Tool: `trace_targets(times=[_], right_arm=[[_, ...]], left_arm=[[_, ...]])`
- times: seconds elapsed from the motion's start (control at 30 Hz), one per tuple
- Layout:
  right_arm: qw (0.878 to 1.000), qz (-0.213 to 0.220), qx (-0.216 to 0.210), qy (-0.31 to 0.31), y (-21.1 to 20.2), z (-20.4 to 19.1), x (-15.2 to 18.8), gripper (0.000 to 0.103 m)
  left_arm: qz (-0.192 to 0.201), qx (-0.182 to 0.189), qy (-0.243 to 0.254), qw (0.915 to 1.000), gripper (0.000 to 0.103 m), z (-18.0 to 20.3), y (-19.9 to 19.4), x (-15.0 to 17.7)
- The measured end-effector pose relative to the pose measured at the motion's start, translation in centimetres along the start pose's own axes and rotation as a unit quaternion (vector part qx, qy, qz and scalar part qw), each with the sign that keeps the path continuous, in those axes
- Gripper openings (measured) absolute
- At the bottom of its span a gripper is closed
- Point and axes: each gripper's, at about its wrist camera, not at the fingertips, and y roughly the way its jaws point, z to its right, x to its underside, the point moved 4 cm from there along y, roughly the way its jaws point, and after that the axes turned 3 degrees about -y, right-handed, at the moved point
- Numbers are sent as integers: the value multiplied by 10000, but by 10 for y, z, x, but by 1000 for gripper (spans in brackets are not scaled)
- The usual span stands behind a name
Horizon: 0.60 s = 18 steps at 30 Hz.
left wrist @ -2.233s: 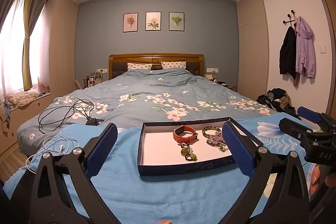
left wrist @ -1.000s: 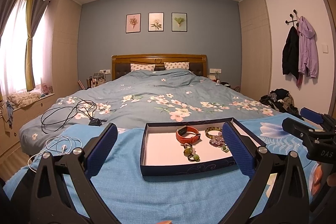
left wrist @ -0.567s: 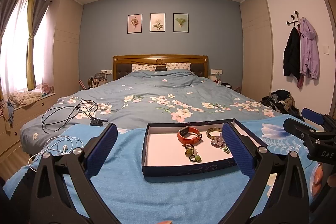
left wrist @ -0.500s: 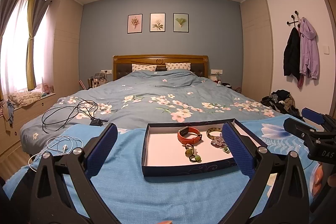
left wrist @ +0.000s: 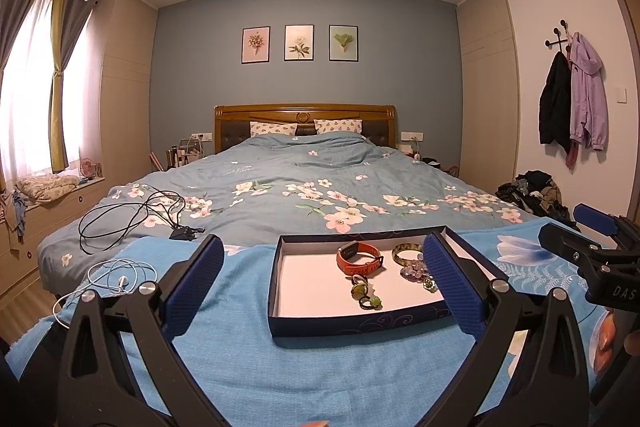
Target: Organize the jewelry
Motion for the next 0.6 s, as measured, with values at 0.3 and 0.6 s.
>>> trace_targets(times=[0.3, 0.6], right_arm=[[10000, -5, -8, -10, 0, 0, 0, 97], [10000, -9, 2, -17, 0, 0, 0, 97]], left_arm=[[1, -17, -17, 10000, 98, 0, 0, -1], [-15, -4, -18, 10000, 98, -1, 1, -3]])
